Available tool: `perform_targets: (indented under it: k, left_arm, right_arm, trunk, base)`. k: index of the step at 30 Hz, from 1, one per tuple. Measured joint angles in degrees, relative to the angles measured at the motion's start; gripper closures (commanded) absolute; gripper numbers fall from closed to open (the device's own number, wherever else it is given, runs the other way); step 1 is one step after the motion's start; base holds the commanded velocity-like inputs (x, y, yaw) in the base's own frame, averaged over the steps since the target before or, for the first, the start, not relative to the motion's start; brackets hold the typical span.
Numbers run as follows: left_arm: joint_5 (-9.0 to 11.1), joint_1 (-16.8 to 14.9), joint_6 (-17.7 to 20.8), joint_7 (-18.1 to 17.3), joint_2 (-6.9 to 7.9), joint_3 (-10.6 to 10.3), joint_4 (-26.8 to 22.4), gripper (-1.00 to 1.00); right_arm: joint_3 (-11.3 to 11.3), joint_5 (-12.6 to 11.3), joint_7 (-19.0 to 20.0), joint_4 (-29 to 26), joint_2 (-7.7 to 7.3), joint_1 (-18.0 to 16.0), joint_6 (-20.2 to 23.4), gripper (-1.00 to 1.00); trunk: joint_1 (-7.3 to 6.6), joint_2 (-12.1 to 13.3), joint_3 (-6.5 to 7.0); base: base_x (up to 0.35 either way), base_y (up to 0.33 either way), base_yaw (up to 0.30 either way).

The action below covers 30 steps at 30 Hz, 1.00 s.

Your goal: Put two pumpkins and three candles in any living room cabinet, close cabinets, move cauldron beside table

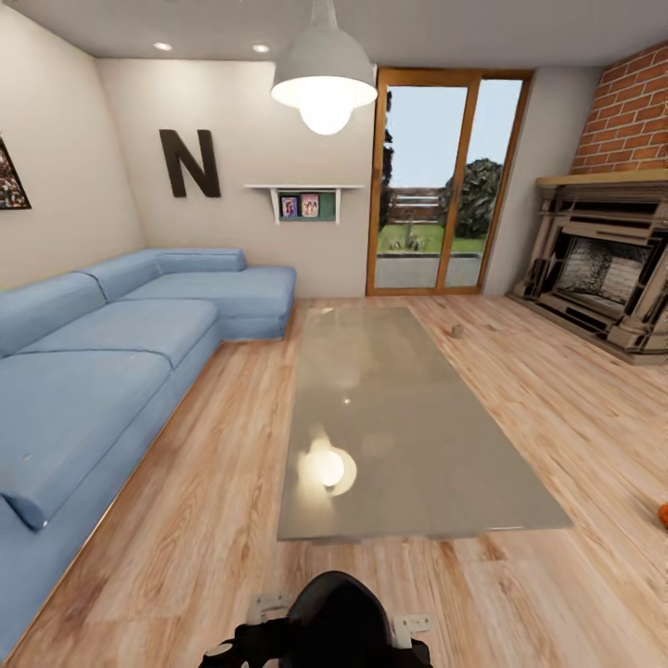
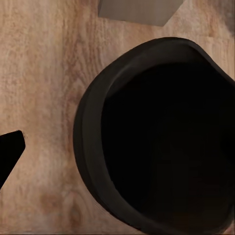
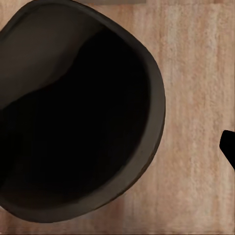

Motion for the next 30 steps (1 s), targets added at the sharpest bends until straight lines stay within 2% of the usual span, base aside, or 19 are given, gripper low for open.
perform_targets:
  k: [15,30]
  left_arm:
    - [0.00,0.00,0.07,-0.02,0.00,-0.03,-0.02,-1.00]
    - [0.00,-0.01,0.08,-0.03,0.00,0.04,-0.12,-1.00]
  right_arm:
    - [-0.01,0.00,0.00,0.00,0.00,0.01,0.00,-1.00]
    - [-0.11,0.00,0.00,0.00,0.00,0.00,-0.08,-1.00]
  trunk:
    - [0.00,0.00,0.00]
    - [0.00,0.00,0.00]
  base:
    - [-0.327,-0.012,0.000]
    - [-0.310,-0.133,0.000]
